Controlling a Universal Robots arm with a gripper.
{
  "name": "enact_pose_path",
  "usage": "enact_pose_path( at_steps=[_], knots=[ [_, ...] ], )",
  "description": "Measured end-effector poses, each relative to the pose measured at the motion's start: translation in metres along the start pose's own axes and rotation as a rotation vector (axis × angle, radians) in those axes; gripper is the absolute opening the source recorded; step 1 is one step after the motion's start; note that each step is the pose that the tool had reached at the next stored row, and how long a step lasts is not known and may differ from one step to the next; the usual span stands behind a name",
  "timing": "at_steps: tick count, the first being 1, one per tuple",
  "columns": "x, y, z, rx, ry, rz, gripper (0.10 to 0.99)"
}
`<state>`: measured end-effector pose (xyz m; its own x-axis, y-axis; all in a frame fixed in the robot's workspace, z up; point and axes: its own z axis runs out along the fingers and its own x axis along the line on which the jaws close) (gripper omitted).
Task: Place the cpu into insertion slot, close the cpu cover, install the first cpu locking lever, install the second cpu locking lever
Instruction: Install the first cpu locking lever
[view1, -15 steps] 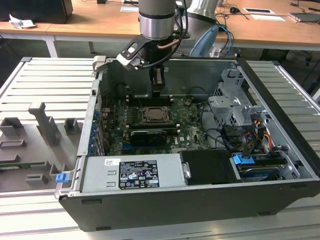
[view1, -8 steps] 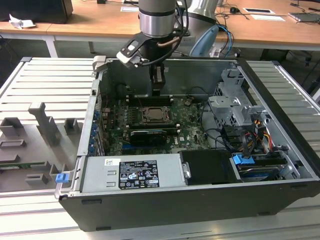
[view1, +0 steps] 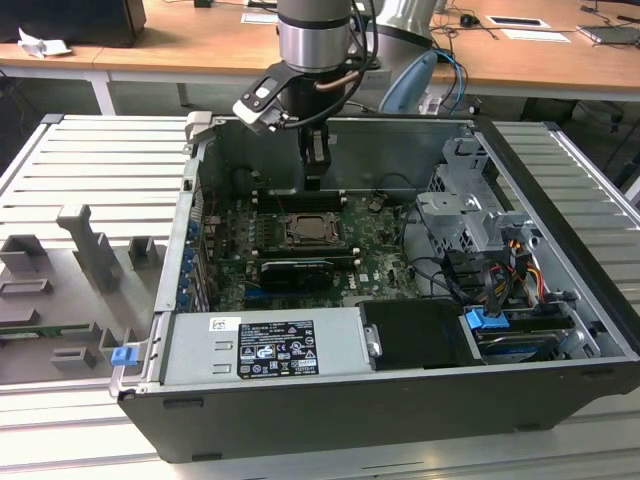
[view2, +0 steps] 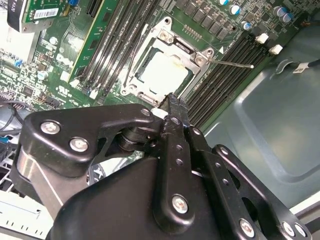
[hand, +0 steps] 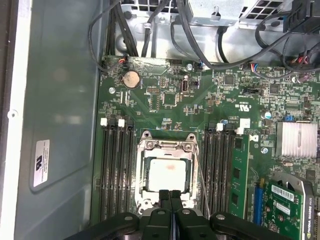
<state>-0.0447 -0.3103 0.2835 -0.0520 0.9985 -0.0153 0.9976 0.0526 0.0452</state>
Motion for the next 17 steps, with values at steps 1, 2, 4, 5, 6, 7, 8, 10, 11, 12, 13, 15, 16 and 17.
enact_pose_path(
  at_steps=[1, 2, 4, 5, 6, 7, 8, 10, 11, 12, 13, 15, 16, 17],
  knots=[
    [0.0001, 0.0001, -0.0004, 0.000, -0.0004, 0.000, 0.106],
    [0.0002, 0.0001, -0.0006, 0.000, -0.0006, 0.000, 0.106],
    [0.0005, 0.0001, -0.0012, 0.000, -0.0015, 0.000, 0.106],
    [0.0006, 0.0001, -0.0014, 0.000, -0.0019, 0.000, 0.106],
    [0.0007, 0.0001, -0.0016, 0.000, -0.0023, 0.000, 0.106],
    [0.0009, 0.0002, -0.0020, 0.000, -0.0033, 0.000, 0.106],
    [0.0010, 0.0002, -0.0024, 0.000, -0.0040, 0.000, 0.106],
    [0.0013, 0.0002, -0.0030, 0.000, -0.0050, 0.000, 0.106],
    [0.0014, 0.0002, -0.0034, 0.000, -0.0055, 0.000, 0.106],
    [0.0015, 0.0003, -0.0037, 0.000, -0.0059, 0.000, 0.106],
    [0.0016, 0.0003, -0.0039, 0.000, -0.0061, 0.000, 0.106],
    [0.0019, 0.0004, -0.0054, 0.000, -0.0078, 0.000, 0.106],
    [0.0020, 0.0004, -0.0056, 0.000, -0.0081, 0.000, 0.106],
    [0.0020, 0.0004, -0.0060, 0.000, -0.0084, -0.001, 0.106]
  ],
)
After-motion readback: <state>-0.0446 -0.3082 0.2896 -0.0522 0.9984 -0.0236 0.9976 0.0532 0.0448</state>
